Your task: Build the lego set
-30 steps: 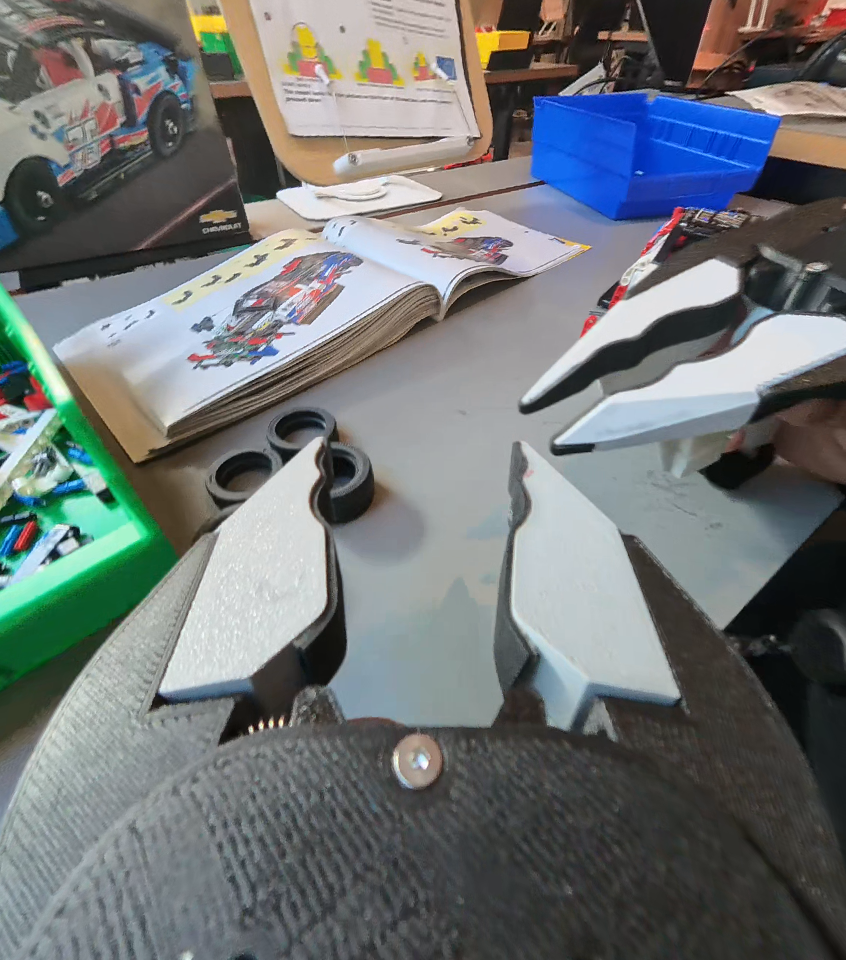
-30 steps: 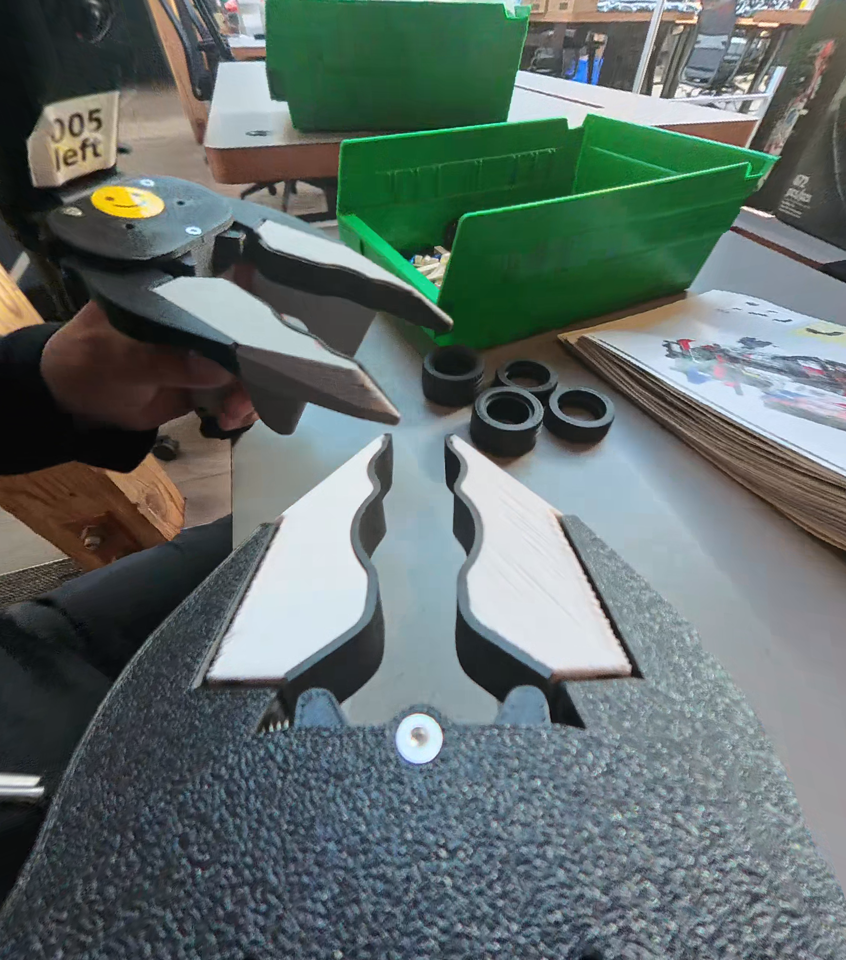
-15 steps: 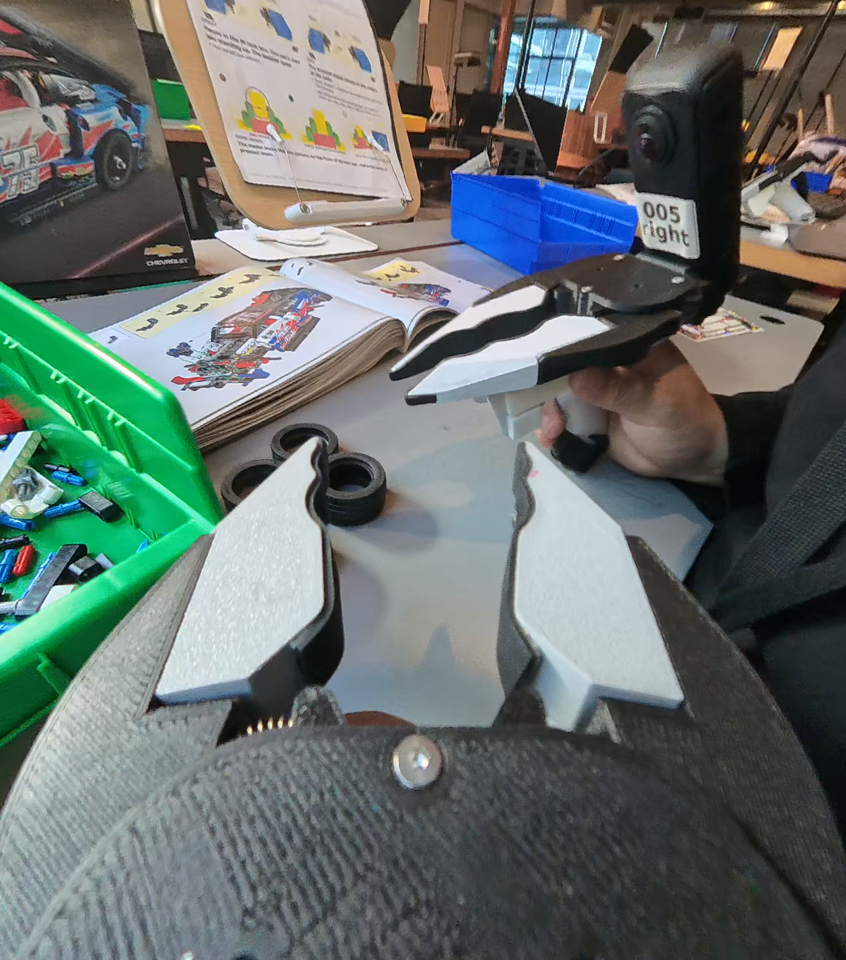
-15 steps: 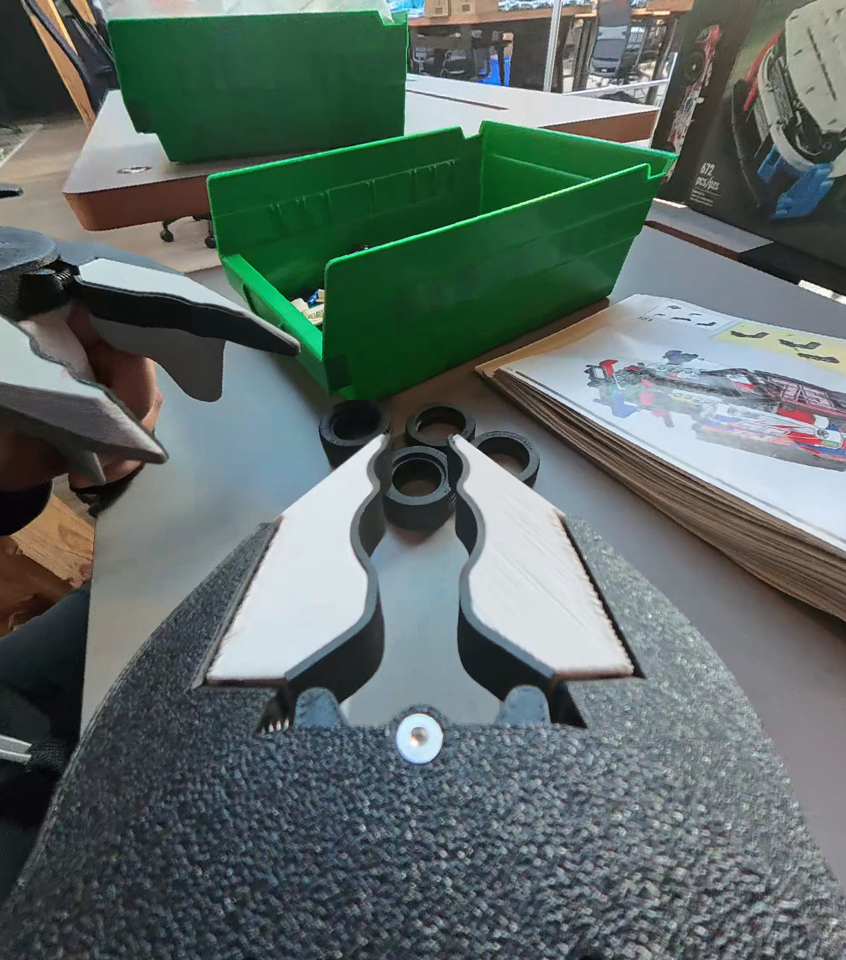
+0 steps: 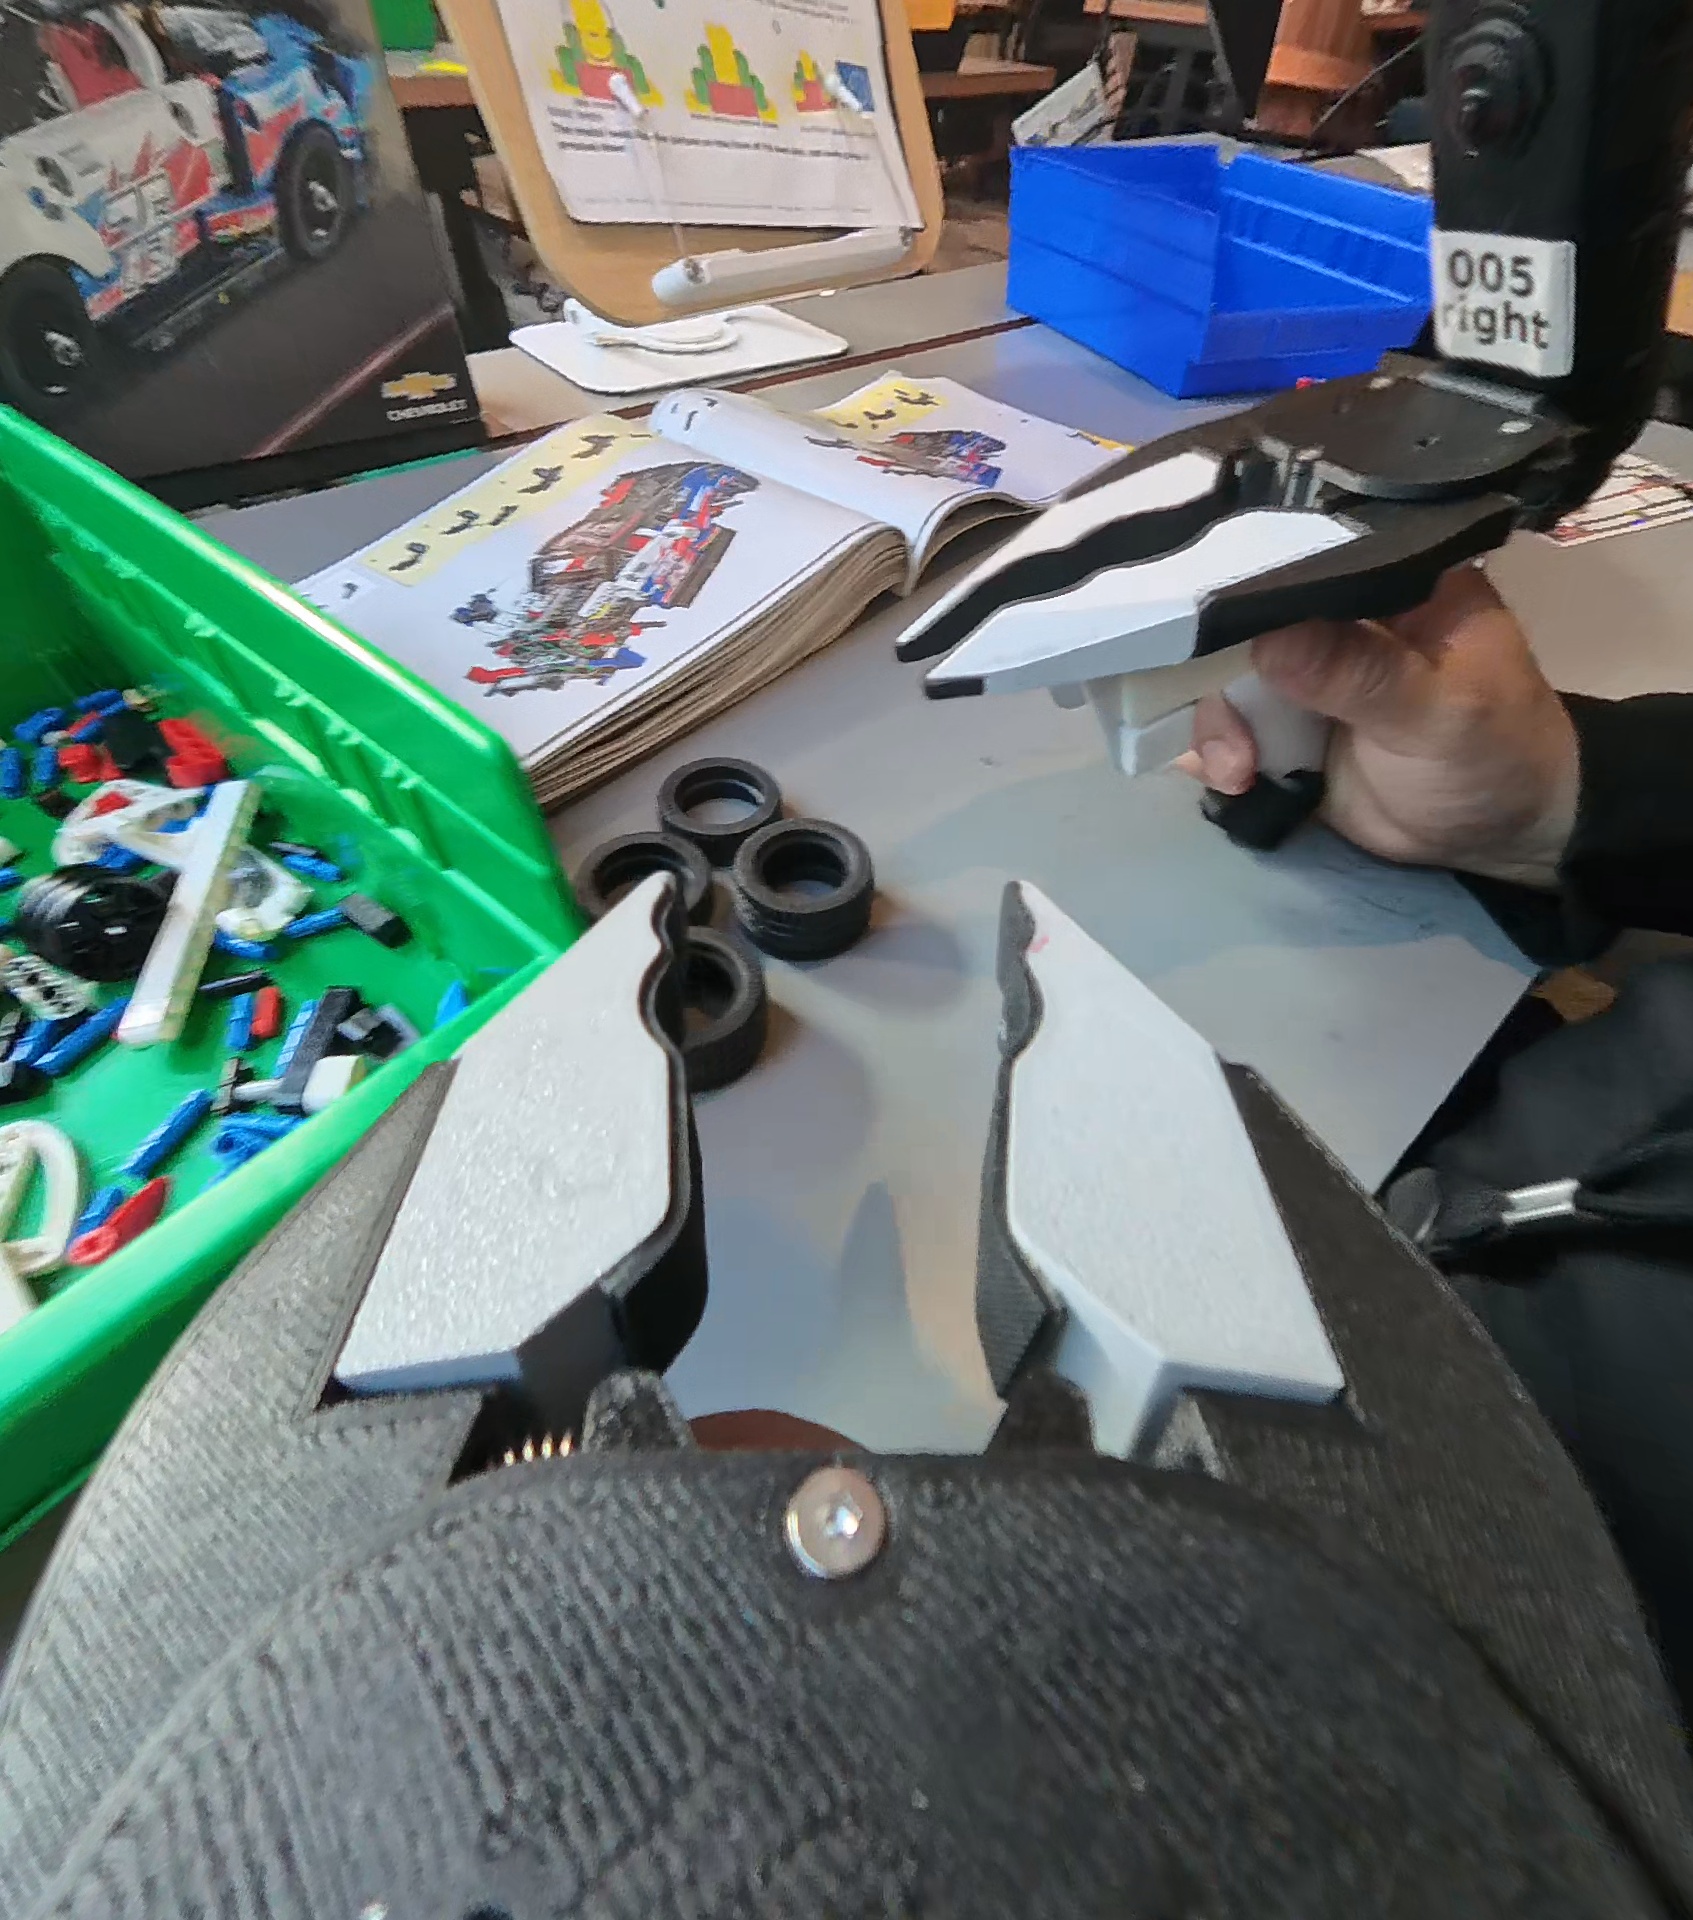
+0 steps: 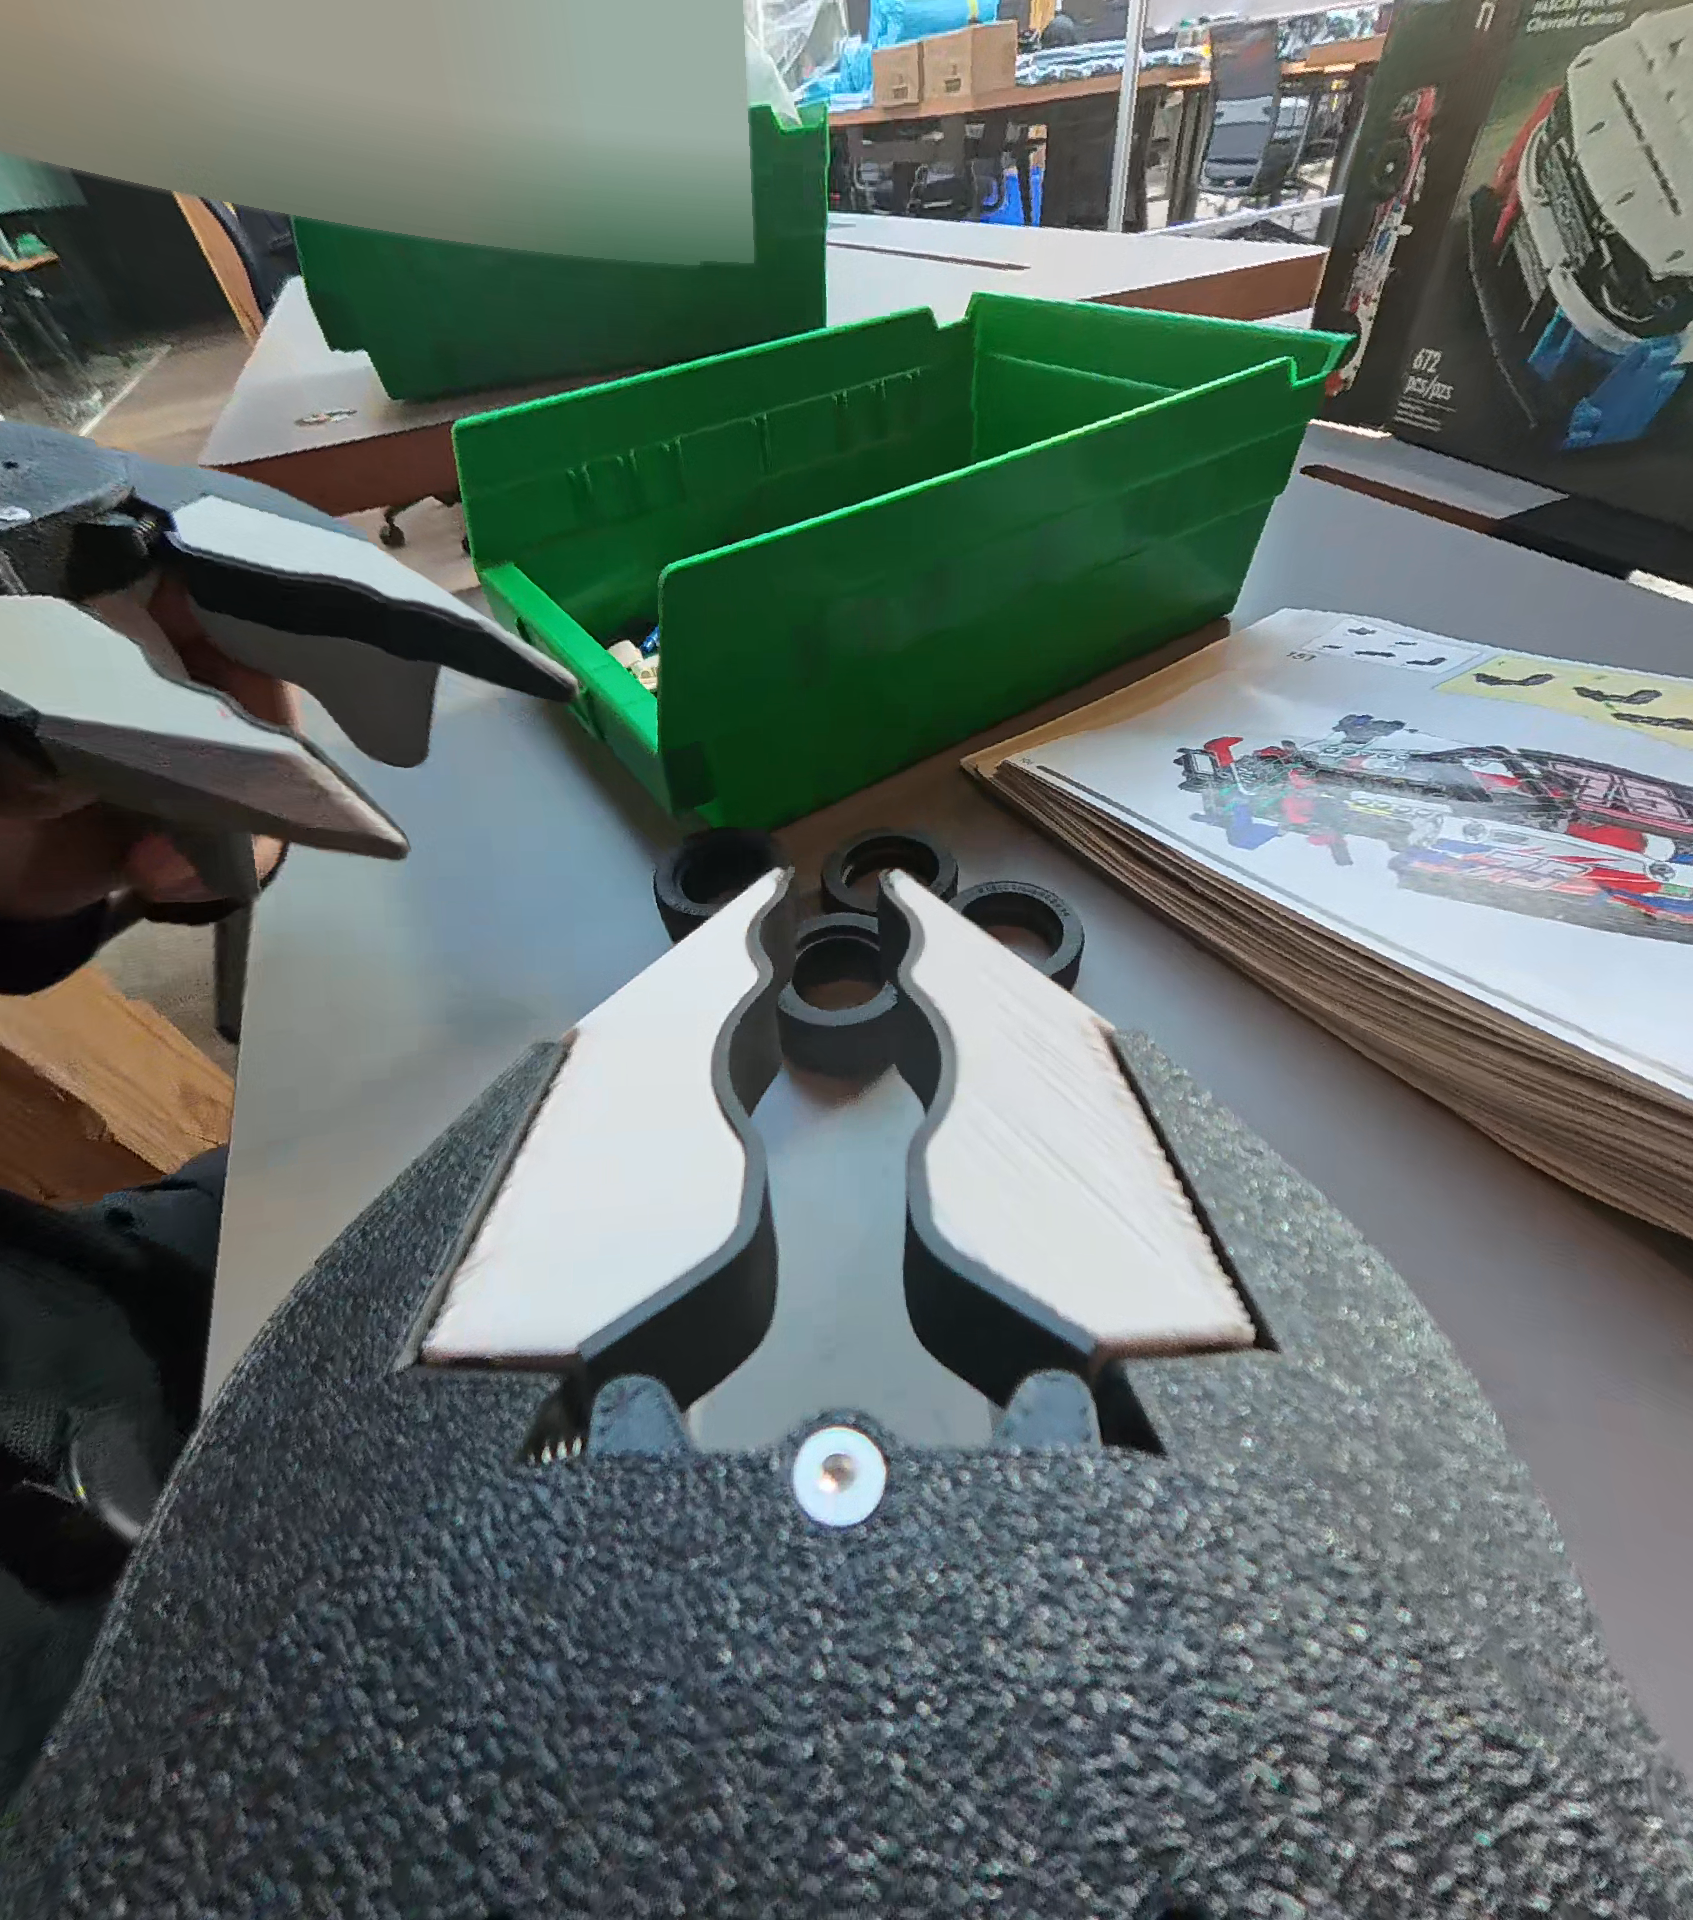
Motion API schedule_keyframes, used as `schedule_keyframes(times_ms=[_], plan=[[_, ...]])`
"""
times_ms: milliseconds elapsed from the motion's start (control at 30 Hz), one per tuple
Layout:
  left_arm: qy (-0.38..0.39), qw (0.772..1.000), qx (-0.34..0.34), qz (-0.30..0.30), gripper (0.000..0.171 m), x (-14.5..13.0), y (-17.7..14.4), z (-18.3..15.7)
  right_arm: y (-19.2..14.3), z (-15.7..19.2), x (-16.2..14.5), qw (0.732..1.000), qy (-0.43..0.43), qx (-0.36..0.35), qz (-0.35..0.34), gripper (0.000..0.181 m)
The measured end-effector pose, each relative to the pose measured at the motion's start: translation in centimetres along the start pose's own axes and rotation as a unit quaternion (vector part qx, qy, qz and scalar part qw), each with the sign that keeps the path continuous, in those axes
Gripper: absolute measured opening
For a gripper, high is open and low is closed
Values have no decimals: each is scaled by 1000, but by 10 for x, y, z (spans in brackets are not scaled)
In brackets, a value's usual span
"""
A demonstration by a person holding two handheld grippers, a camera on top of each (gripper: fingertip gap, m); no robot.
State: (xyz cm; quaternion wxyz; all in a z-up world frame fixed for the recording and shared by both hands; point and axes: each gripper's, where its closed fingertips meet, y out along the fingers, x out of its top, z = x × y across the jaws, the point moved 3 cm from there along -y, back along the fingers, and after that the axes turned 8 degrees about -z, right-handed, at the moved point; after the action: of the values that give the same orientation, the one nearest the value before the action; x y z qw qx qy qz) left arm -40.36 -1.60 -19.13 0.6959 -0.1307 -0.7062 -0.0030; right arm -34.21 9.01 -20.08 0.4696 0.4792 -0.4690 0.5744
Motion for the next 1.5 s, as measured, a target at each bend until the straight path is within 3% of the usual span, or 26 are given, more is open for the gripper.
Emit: schedule_keyframes(times_ms=[133, 300, 433, 567, 667, 767, 867, 900, 967, 1067, 1333, 1500], plan=[[34, 997, 68, 16, 56, 18, -26, 43, -3, -1, 2, 1000, 1, -4, -10, 14], [62, 975, 163, 136, 47, 43, -53, 139, -2, 0, 1, 1000, -11, -7, -5, 14], [88, 956, 160, 230, 35, 62, -35, 213, -1, 1, 0, 1000, -13, -6, 0, 14], [77, 927, 98, 354, 32, 45, 14, 265, -2, -2, 1, 1000, -10, -13, -6, 14], [34, 907, 14, 419, 33, 18, 46, 264, -4, -5, 2, 1000, -11, -25, -8, 14], [21, 881, -43, 471, 41, -12, 53, 247, -5, -9, 2, 999, -7, -33, -9, 14], [71, 813, -39, 576, 25, -49, 34, 241, -4, -10, 1, 999, -3, -33, -6, 14], [84, 811, -44, 578, 23, -50, 32, 233, -4, -10, 1, 999, -5, -33, -6, 14], [75, 808, -91, 577, 22, -49, 28, 212, -3, -8, 0, 999, -11, -30, -2, 14], [105, 819, -74, 560, 30, -34, 25, 219, -1, -5, -2, 999, -20, -25, 7, 14], [89, 899, 52, 425, 40, 32, 0, 284, 2, -11, -2, 999, -25, -38, 14, 14], [43, 930, 76, 357, 45, 50, -7, 296, 3, -19, -1, 999, -4, -40, 8, 14]])
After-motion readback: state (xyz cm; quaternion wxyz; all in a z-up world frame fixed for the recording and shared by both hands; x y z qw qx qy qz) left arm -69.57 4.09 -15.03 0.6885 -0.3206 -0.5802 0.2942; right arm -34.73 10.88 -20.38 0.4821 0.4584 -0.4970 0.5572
